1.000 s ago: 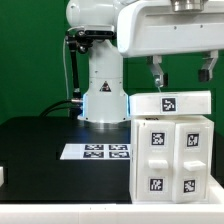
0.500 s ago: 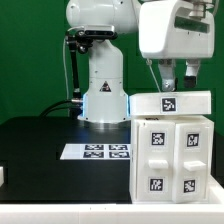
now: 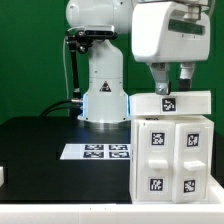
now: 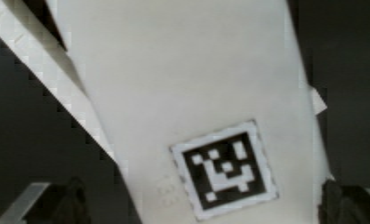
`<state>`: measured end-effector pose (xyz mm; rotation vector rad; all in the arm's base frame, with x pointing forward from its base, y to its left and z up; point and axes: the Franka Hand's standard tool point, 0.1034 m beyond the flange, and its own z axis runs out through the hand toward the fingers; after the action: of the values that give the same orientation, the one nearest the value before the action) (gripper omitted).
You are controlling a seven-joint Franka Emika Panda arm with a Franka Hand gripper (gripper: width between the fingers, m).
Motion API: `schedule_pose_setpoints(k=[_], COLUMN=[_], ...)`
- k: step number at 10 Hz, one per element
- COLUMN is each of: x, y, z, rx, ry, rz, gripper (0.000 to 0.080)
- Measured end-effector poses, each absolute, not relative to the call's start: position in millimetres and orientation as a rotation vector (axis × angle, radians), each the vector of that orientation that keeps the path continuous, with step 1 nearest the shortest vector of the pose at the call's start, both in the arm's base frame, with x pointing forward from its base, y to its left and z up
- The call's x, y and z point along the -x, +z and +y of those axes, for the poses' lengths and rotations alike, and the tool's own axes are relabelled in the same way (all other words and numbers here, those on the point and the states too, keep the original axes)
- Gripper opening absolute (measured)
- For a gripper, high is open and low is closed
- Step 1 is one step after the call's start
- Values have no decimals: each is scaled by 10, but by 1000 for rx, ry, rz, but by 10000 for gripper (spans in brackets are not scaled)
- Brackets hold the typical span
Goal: Assemble cabinet
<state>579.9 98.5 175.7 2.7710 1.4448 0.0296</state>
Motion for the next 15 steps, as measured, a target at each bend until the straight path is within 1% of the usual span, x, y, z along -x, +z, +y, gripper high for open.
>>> schedule_pose_setpoints(k=[3,5,7,8,9,11,13,15], x=[-5791,-5705,-5738,-5734,-5727,-5669,-5656,-5664], y=[1728,1716,1812,1807,1787,1653,1608,1598], z=[941,1063,1054,1063,1059,1096,1070,1021], rx=[-2777,-2783,-2777,-2776,-2777,-2782,-2782,-2782], ry=[20,35,56,59,55,58,48,45], rz=[1436,1405,1412,1412,1412,1398,1398,1397], gripper=[649,649,649,649,649,649,649,649])
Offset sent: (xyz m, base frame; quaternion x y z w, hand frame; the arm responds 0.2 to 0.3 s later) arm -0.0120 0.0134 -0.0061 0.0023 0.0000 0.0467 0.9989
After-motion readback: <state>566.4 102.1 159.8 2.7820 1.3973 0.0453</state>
